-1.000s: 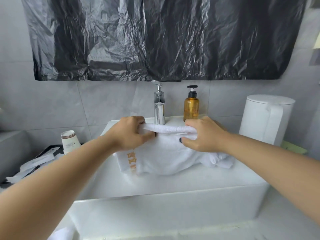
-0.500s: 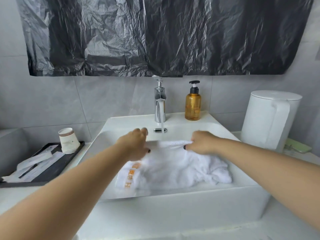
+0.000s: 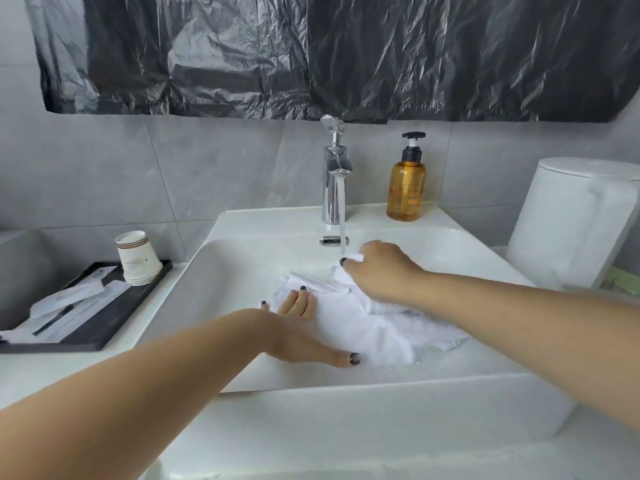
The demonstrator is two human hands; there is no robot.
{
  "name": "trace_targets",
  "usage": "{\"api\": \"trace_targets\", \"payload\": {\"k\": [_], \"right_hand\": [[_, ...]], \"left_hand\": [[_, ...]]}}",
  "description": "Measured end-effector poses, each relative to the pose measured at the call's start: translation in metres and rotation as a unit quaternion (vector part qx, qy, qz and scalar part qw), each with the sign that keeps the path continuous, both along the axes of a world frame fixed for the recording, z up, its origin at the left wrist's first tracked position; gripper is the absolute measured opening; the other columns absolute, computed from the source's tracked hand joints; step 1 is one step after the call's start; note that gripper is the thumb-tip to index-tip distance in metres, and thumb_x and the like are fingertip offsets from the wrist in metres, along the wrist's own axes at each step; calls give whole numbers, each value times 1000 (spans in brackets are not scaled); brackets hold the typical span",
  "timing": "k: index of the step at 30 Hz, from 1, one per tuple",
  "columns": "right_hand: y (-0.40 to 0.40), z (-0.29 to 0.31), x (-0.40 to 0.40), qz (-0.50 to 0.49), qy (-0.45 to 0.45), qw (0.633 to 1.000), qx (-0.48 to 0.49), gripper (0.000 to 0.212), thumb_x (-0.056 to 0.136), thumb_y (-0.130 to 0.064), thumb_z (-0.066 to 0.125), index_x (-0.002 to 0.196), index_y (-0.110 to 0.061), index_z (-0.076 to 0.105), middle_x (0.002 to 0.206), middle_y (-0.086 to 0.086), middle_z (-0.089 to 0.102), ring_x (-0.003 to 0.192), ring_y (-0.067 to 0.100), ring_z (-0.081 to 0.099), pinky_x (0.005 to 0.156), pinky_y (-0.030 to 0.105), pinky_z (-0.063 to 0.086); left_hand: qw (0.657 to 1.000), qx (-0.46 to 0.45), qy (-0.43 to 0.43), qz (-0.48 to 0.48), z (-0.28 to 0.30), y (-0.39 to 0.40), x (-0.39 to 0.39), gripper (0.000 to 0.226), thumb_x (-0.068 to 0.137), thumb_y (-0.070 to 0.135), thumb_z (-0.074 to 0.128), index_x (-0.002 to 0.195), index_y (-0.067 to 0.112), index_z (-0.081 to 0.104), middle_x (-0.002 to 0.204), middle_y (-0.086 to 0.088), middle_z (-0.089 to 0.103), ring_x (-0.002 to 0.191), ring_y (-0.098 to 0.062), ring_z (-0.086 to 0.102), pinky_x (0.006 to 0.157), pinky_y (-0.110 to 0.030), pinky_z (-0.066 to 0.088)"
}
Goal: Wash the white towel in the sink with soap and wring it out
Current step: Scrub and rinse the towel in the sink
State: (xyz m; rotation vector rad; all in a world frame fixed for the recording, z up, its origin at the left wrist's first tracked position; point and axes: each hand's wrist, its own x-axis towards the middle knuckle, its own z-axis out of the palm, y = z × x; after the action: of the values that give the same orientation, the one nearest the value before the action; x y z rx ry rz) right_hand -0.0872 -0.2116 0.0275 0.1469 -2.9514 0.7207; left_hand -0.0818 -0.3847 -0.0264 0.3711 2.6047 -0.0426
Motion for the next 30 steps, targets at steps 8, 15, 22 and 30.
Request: {"api": "trace_targets", "payload": {"k": [8, 15, 22, 30], "right_hand": [[-32, -64, -4, 106, 70, 954, 273, 21, 101, -22, 36, 118, -12, 45, 111, 9, 67, 98, 32, 63, 63, 34, 30], [-12, -57, -56, -49, 4, 969, 242, 30, 92, -13, 43, 121, -9, 49, 122, 10, 61, 114, 32, 58, 77, 32, 37], [-13, -38, -31, 28, -43, 976, 212, 31, 100, -35, 38, 120, -14, 50, 117, 8, 59, 93, 29, 53, 71, 31, 38], [11, -21, 2, 147, -141, 972, 115, 25, 95, -43, 53, 114, -30, 45, 108, -2, 57, 89, 18, 56, 66, 27, 42]], "left_hand": [[991, -113, 16, -66, 0, 8, 5, 131, 78, 87, 39, 145, 1, -32, 155, -15, -40, 146, -28, -33, 119, -65, -1], [994, -91, -3, -66, 1, 5, 5, 134, 74, 90, 36, 142, 3, -38, 154, -12, -42, 145, -29, -35, 116, -68, -6], [994, -77, -13, -70, -3, 5, 1, 136, 71, 93, 37, 141, 4, -40, 151, -10, -47, 142, -28, -40, 114, -70, -9], [985, 168, 36, -9, 16, -11, -15, 62, 92, 70, 44, 116, 13, 49, 122, -1, 50, 123, -20, 51, 102, -36, 44]]}}
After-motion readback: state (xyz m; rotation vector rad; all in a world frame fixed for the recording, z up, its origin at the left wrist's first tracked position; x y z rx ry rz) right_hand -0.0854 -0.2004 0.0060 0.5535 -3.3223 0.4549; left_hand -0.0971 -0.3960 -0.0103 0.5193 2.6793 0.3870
